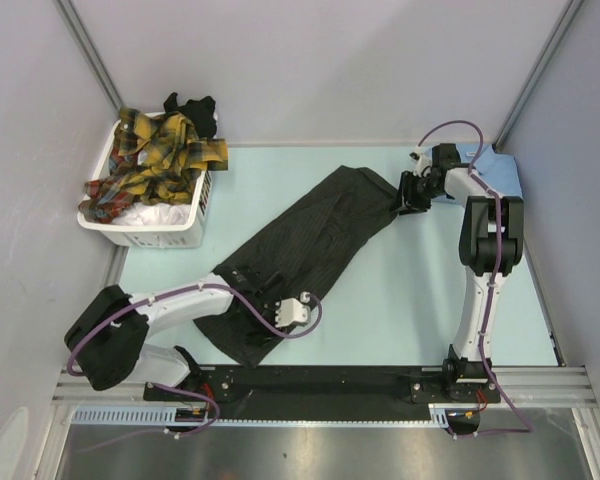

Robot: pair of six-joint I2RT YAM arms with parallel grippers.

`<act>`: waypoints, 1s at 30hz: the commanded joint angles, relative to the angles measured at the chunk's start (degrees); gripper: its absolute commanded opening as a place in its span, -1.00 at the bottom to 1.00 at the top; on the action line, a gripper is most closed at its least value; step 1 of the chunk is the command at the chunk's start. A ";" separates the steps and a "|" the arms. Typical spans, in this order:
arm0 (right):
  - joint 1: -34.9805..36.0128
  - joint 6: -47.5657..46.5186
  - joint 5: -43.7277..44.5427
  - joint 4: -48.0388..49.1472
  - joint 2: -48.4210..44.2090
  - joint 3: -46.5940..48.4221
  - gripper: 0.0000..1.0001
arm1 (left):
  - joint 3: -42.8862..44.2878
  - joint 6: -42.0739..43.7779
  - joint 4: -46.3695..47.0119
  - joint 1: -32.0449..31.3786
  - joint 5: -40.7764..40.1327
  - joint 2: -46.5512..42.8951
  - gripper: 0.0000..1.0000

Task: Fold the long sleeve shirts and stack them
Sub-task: Fold the shirt

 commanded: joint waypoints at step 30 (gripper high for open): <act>-6.52 1.35 -8.28 -5.63 5.47 6.17 -1.00 | -0.42 7.60 -4.75 -11.10 -0.64 -0.78 -0.53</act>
